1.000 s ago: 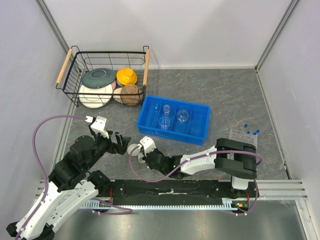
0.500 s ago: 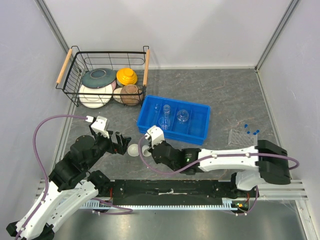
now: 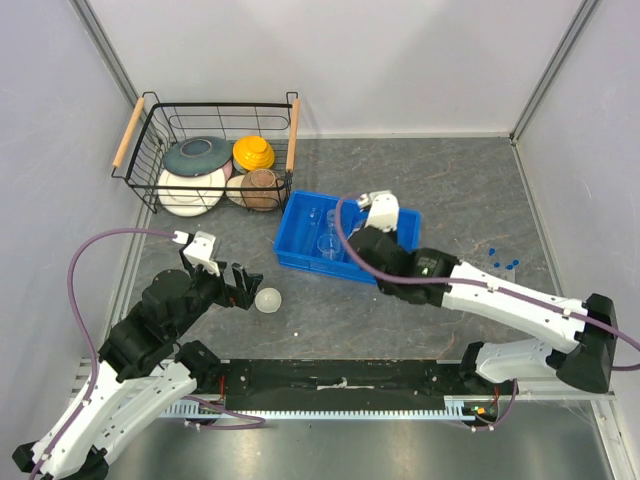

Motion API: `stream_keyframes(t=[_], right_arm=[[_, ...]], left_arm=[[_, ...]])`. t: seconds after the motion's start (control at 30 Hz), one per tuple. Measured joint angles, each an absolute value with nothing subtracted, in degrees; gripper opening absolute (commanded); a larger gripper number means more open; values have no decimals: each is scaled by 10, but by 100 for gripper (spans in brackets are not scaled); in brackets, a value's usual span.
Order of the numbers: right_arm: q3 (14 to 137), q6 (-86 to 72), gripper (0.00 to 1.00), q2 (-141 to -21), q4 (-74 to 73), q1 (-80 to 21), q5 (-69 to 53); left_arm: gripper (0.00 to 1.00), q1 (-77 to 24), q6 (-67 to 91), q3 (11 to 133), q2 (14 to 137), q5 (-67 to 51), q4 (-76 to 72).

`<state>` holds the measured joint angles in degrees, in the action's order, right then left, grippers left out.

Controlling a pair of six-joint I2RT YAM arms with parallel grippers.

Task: Organize the chemistry lab equipment

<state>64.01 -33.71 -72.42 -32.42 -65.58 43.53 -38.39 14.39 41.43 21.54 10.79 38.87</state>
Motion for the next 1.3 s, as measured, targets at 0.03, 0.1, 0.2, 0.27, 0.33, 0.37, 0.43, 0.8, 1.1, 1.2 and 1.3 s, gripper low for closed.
stream_keyframes(t=[0.03,0.1,0.2,0.27,0.33,0.37,0.43,0.8,1.1,1.2,1.3], right_arm=[[640,-340,0,-721,-336,-634,433],[640,-343,0,-721,-347,-575,421],[640,-342,0,-727,-356,-488,362],[640,-342,0,-735,-356,-447,327],[640,-341,0,-748,-355,-408,285],[640,-341,0,-755,-352,-388,261],[640,-341,0,-768,-347,-351,216],[631,-341,0,-861,-322,-227,83],[632,-340,0,-917,-318,-187,38],[633,-340,0,-937,-318,-177,22],[644,-342,0,-958,-316,-173,9]], left_arm=[[100,-384,144,414,215,108,389],[100,-384,144,414,215,108,389],[100,-384,144,414,215,108,389],[100,-384,144,414,215,108,389],[100,-384,144,414,213,108,389],[100,-384,144,414,212,108,389],[100,-384,144,414,212,108,389],[100,-384,144,414,208,108,389],[100,-384,144,414,200,105,389],[100,-384,144,414,198,105,389],[100,-384,144,413,198,105,389]])
